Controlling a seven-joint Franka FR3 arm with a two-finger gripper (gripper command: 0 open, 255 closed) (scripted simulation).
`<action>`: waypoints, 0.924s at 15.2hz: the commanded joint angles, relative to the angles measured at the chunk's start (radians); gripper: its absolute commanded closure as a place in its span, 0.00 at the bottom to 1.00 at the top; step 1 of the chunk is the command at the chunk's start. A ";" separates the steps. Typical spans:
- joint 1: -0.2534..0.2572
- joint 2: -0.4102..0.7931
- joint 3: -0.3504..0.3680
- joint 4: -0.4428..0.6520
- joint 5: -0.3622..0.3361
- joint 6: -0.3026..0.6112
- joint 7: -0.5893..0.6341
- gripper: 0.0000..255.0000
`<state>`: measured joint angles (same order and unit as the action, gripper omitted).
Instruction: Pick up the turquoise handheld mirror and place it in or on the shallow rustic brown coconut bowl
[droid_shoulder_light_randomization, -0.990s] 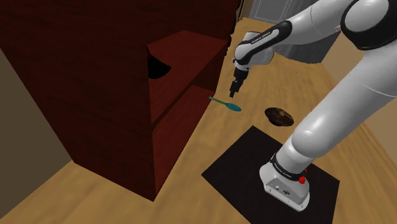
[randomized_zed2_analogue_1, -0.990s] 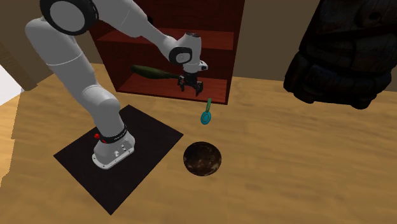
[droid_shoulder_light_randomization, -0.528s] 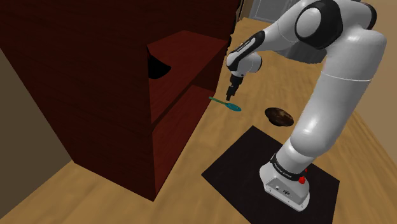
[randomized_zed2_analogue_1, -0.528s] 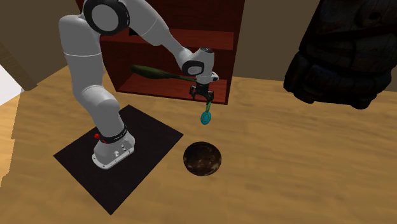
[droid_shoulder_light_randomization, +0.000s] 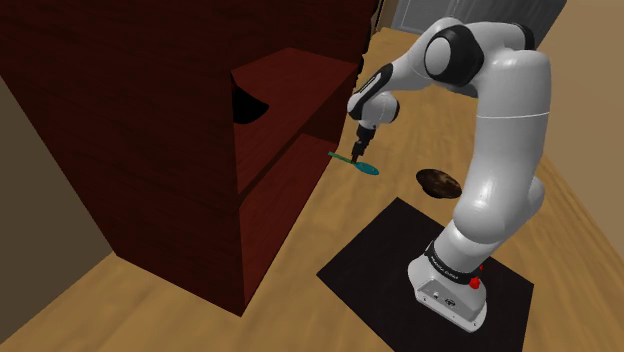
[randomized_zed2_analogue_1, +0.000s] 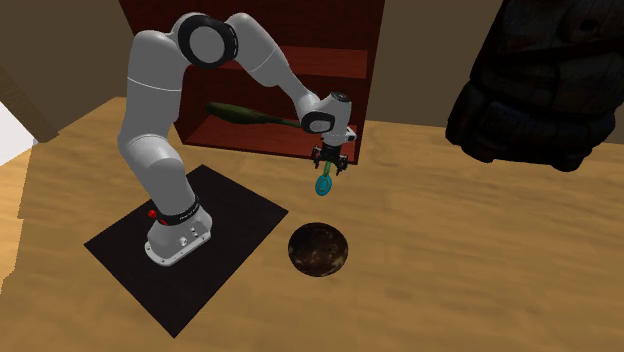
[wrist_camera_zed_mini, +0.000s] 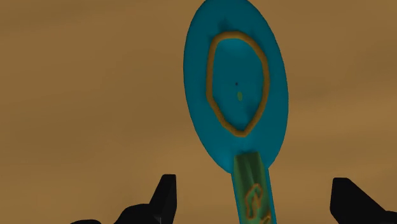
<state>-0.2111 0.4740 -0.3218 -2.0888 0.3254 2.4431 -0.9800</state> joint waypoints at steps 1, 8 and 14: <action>-0.007 0.023 0.009 0.003 0.013 0.020 -0.011 0.00; -0.017 0.061 0.025 0.005 0.034 0.054 -0.025 0.00; -0.017 0.061 0.025 0.005 0.034 0.054 -0.025 1.00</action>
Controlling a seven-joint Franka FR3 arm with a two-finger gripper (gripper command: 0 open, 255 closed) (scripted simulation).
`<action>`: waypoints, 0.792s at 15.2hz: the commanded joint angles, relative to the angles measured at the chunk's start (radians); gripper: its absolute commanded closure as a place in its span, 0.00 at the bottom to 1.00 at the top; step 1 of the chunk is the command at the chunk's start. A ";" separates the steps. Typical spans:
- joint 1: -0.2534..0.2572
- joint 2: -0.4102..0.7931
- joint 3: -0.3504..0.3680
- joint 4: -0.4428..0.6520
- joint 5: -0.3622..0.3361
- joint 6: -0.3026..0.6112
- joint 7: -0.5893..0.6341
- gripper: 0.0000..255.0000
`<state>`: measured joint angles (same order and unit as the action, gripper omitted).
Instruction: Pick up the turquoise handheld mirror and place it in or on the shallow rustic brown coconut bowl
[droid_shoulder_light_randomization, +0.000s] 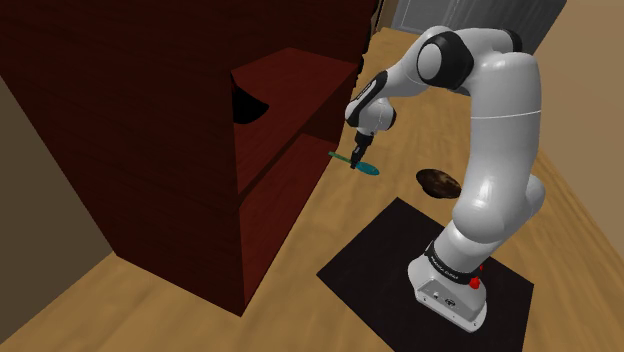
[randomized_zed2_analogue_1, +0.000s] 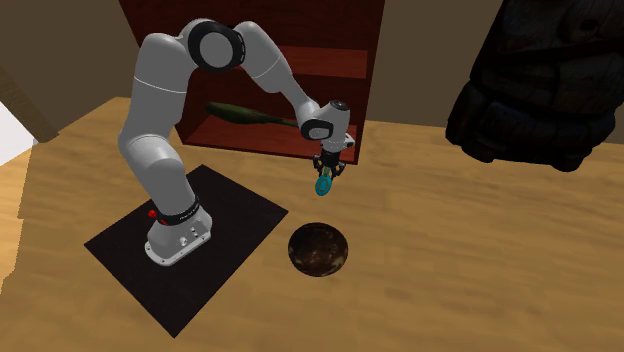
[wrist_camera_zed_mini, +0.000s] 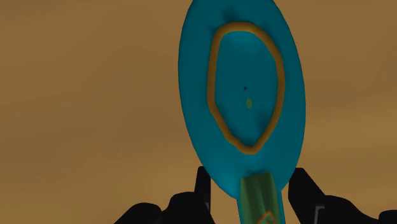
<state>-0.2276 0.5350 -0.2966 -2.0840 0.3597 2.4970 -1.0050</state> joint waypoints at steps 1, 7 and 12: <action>0.000 0.000 0.000 0.000 0.000 0.000 0.000 1.00; 0.000 0.000 0.000 0.000 0.000 0.000 0.000 1.00; 0.013 -0.046 -0.018 -0.008 -0.024 -0.036 0.018 1.00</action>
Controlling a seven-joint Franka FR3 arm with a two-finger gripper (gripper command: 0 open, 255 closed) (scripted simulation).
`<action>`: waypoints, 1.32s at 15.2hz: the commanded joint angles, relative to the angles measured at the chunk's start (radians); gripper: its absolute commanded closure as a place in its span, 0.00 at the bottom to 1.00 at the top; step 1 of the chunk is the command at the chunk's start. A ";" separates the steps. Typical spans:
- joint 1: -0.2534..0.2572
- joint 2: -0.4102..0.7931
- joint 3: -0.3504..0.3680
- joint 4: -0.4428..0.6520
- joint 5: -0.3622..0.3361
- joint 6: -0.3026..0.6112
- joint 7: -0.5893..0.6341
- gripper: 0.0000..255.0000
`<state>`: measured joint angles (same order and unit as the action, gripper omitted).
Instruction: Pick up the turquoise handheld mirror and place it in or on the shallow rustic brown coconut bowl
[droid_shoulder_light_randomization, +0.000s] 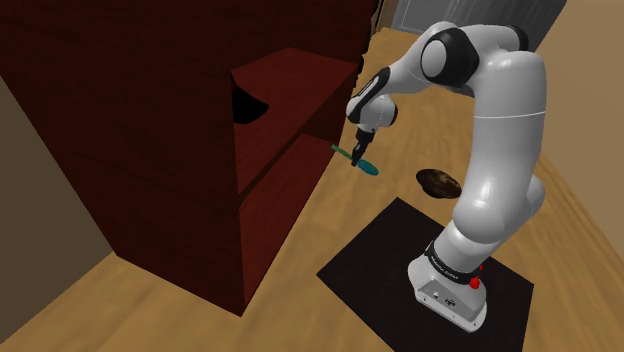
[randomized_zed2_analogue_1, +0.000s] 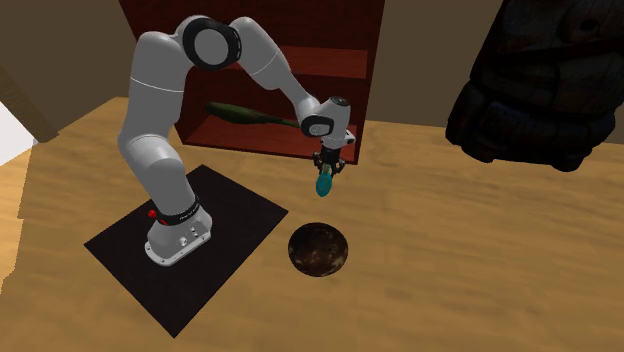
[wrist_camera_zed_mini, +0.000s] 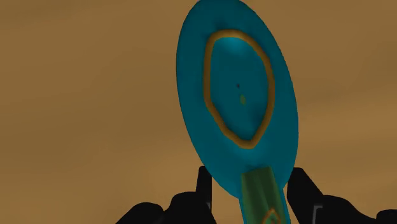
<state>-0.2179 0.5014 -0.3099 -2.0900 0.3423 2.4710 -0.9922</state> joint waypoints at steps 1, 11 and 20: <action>0.007 -0.024 -0.009 -0.004 -0.013 -0.019 0.009 1.00; 0.034 -0.132 -0.048 -0.007 -0.076 -0.117 0.056 1.00; 0.050 -0.211 -0.070 0.006 -0.124 -0.202 0.092 1.00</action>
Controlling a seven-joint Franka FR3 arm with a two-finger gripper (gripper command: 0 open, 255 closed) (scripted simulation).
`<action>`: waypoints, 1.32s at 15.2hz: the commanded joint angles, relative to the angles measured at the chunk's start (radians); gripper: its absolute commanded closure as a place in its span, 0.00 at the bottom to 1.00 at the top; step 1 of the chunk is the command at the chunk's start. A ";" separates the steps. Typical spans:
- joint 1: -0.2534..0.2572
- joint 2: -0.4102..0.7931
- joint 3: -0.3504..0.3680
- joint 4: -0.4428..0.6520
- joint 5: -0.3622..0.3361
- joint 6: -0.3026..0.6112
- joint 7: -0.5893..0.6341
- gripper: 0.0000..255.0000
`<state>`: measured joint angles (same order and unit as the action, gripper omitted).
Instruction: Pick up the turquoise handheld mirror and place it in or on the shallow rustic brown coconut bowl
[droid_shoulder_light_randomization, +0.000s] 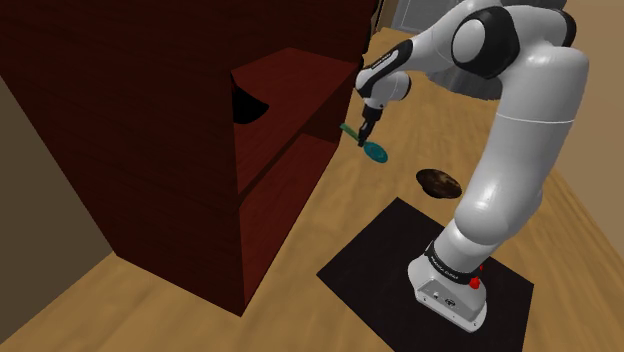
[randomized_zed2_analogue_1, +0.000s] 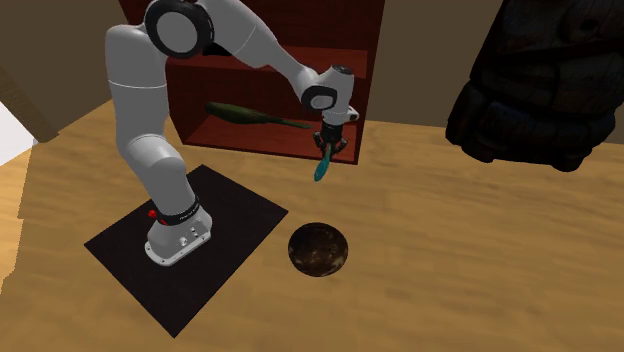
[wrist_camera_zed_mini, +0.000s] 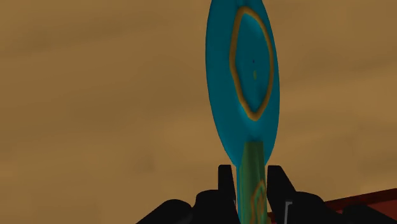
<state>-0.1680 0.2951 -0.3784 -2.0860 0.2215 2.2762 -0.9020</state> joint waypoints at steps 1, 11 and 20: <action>-0.008 -0.023 -0.011 -0.024 -0.009 0.000 -0.015 1.00; -0.113 -0.174 -0.118 -0.226 -0.086 0.052 -0.188 1.00; -0.231 -0.247 -0.232 -0.309 -0.155 0.065 -0.372 1.00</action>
<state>-0.3841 0.0563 -0.5959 -2.3932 0.0770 2.3466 -1.2512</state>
